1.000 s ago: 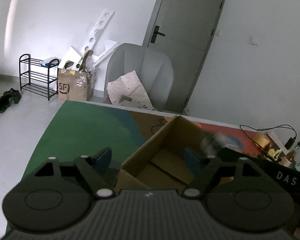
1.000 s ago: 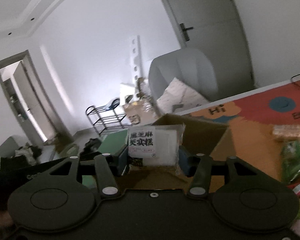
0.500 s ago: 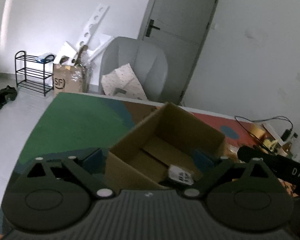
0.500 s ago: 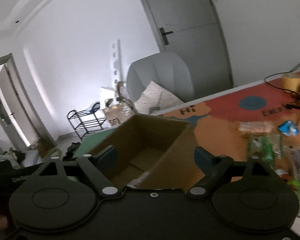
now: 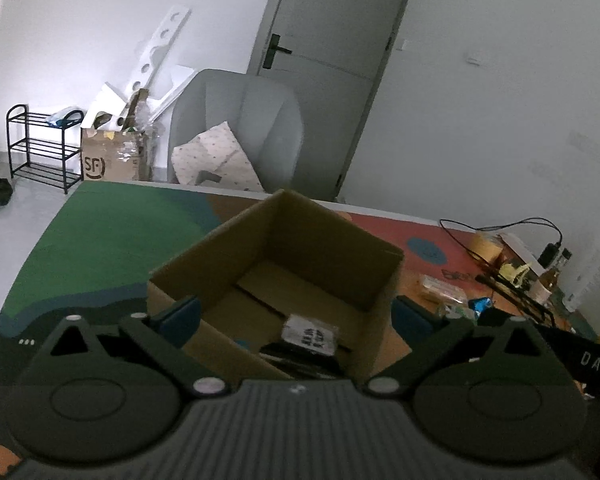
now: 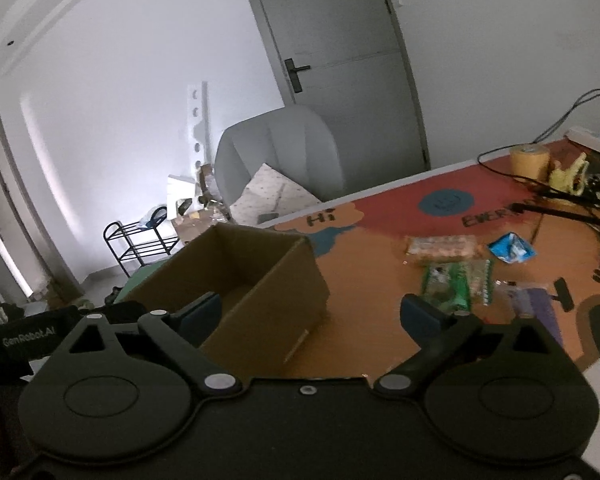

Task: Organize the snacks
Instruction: 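Move both open grippers back to the snacks on the table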

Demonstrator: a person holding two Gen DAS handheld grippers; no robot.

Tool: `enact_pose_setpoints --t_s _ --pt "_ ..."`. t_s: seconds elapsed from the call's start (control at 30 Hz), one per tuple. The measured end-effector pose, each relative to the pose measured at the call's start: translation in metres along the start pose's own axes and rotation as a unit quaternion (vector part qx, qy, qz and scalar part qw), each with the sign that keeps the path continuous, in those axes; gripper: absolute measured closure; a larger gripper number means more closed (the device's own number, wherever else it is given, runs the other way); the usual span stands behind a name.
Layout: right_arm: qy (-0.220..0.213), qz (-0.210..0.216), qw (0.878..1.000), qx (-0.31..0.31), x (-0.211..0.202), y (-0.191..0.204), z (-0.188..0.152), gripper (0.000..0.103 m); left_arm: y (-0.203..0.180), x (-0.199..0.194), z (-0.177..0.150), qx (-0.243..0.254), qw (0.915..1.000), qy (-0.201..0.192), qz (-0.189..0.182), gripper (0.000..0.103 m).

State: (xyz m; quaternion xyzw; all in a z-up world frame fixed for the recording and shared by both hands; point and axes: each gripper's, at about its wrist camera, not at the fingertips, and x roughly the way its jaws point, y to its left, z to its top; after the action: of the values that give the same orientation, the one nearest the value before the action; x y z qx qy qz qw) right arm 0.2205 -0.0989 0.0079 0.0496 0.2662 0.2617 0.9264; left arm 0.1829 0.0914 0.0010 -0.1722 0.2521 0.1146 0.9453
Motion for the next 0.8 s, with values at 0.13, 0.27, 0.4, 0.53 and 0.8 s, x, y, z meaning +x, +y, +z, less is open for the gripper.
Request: enact_pose_setpoints --t_s 0.13,0.27,0.4,0.53,0.8 --pt "0.002 -0.01 1.0 0.0 -0.007 -0.009 -0.004 0.002 -0.01 0.001 -0.005 0.005 0.9999 0.006 -0.01 0.002" --pt "0.002 -0.022 1.0 0.005 -0.015 -0.019 -0.006 0.001 -0.022 0.004 -0.01 0.013 0.9995 0.018 -0.021 0.002" --pt "0.004 -0.031 0.999 0.008 -0.021 -0.029 -0.008 0.0 -0.031 0.002 -0.015 0.013 0.9992 0.012 -0.034 0.002" --pt "0.006 -0.041 0.999 0.01 -0.028 -0.037 -0.01 0.0 -0.039 0.003 -0.019 0.014 0.9987 0.019 -0.045 0.002" --pt "0.014 -0.056 0.998 0.016 -0.037 -0.053 -0.017 0.0 -0.06 0.008 -0.033 0.032 0.9973 0.025 -0.062 0.003"
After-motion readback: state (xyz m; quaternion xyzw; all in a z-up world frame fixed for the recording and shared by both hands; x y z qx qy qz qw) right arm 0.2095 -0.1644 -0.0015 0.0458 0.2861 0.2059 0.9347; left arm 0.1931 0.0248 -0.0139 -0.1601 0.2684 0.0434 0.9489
